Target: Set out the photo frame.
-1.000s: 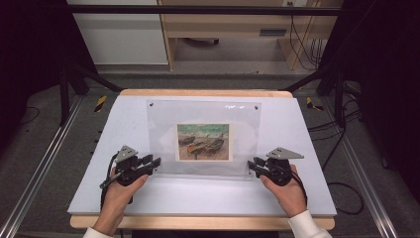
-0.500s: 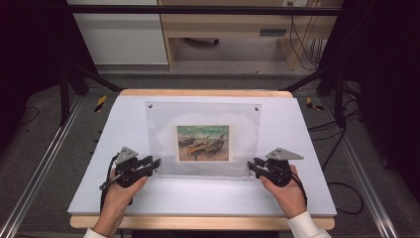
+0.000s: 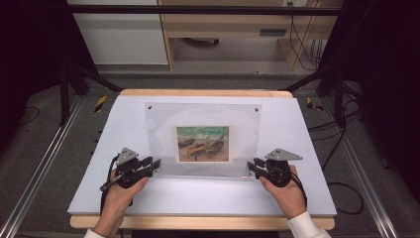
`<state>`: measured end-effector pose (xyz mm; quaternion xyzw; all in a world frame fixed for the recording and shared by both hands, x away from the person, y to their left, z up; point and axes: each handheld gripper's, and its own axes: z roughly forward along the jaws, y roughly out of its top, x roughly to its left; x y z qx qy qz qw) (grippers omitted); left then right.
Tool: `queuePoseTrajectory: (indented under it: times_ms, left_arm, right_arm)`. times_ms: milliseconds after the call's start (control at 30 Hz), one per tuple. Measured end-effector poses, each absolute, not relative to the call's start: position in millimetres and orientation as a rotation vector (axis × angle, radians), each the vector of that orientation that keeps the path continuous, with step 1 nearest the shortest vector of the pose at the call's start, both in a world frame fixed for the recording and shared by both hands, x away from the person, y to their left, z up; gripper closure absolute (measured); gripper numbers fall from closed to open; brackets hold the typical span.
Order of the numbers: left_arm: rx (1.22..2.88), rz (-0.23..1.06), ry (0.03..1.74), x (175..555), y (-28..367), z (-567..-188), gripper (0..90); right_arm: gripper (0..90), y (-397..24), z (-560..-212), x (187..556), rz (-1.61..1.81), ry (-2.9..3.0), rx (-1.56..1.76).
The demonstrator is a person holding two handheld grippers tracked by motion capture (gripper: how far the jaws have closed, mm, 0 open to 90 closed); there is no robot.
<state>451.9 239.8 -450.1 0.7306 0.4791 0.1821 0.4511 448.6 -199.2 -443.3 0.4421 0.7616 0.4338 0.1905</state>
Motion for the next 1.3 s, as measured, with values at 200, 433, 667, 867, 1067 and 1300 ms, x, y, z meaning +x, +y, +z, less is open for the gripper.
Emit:
queuePoseTrajectory:
  times_ms: [200, 433, 667, 867, 1067, 1300]
  left_arm:
    - [1.814, 0.449, 1.184, 449, 239, -451, 62.6]
    - [1.828, 0.451, 1.181, 445, 240, -453, 62.6]
    - [1.839, 0.452, 1.178, 442, 239, -454, 62.3]
    - [1.864, 0.451, 1.169, 440, 237, -456, 61.5]
    - [1.865, 0.460, 1.168, 439, 235, -457, 60.6]
    - [1.865, 0.463, 1.165, 439, 235, -457, 60.5]
  right_arm:
    - [67.7, -199, -444, 446, 1.214, 2.145, 1.242]
    - [67.7, -198, -445, 443, 1.204, 2.148, 1.233]
    - [67.6, -198, -446, 441, 1.194, 2.152, 1.236]
    - [67.1, -197, -448, 441, 1.173, 2.156, 1.243]
    - [66.9, -197, -449, 442, 1.169, 2.159, 1.237]
    - [66.9, -197, -450, 442, 1.176, 2.160, 1.247]
